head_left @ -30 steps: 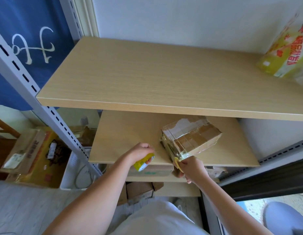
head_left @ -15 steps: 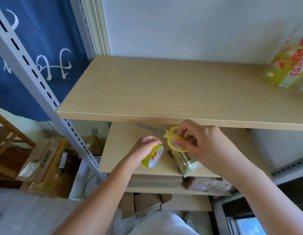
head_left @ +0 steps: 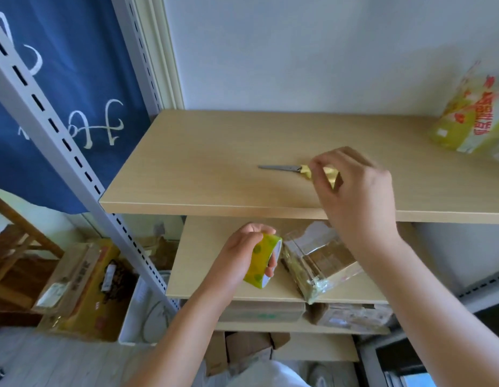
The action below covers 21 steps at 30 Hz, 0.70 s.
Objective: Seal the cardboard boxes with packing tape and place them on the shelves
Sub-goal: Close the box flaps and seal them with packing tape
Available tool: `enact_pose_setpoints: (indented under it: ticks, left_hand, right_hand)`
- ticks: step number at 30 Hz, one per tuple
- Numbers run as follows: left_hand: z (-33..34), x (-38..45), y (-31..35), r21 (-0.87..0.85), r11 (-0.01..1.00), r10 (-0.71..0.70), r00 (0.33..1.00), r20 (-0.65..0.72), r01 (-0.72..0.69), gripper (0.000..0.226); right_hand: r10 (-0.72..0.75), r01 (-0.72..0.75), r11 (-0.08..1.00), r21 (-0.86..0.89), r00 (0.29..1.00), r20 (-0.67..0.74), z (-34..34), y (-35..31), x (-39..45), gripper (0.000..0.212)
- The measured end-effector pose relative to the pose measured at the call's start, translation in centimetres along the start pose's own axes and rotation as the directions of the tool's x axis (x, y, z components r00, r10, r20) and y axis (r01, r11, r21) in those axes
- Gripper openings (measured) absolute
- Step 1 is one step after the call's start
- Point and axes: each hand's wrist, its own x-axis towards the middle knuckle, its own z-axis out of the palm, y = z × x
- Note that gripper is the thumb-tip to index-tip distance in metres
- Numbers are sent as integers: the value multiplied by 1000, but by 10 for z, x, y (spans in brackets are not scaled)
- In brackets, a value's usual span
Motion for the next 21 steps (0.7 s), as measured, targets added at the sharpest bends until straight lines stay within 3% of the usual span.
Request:
enact_pose_setpoints:
  ticks: [1, 3, 6, 8, 11, 14, 18, 21]
  left_hand:
    - [-1, -11, 3, -20, 1000, 13, 1000, 22, -13, 24]
    - [-2, -33, 8, -26, 997, 69, 996, 55, -68, 21]
    - [-3, -59, 16, -24, 986, 168, 981, 96, -166, 19]
    - [-3, -68, 22, -25, 973, 231, 967, 109, -229, 20]
    - [-6, -72, 29, 25, 962, 266, 959, 101, -270, 25]
    - [-10, -76, 34, 53, 958, 274, 953, 127, -282, 23]
    - [-11, -82, 41, 90, 968, 221, 968, 122, -232, 23]
    - [-12, -78, 41, 52, 988, 145, 988, 51, -147, 37]
  right_hand:
    - [-60, 60, 998, 29, 998, -7, -3, -8, -11, 14]
    - [-116, 101, 988, 119, 985, 125, -4, -19, -32, 24]
    - [-49, -55, 973, 225, 901, 432, 1, -29, -44, 33]
    - [-19, -129, 959, 251, 859, 511, 4, -34, -43, 25]
    - [36, -189, 945, 267, 871, 489, 3, -45, -37, 9]
    - [31, -160, 954, 255, 895, 445, 3, -54, -33, 10]
    - [-72, -7, 974, 228, 939, 337, 8, -64, -33, 19]
    - [-99, 28, 971, 239, 951, 292, 12, -67, -34, 24]
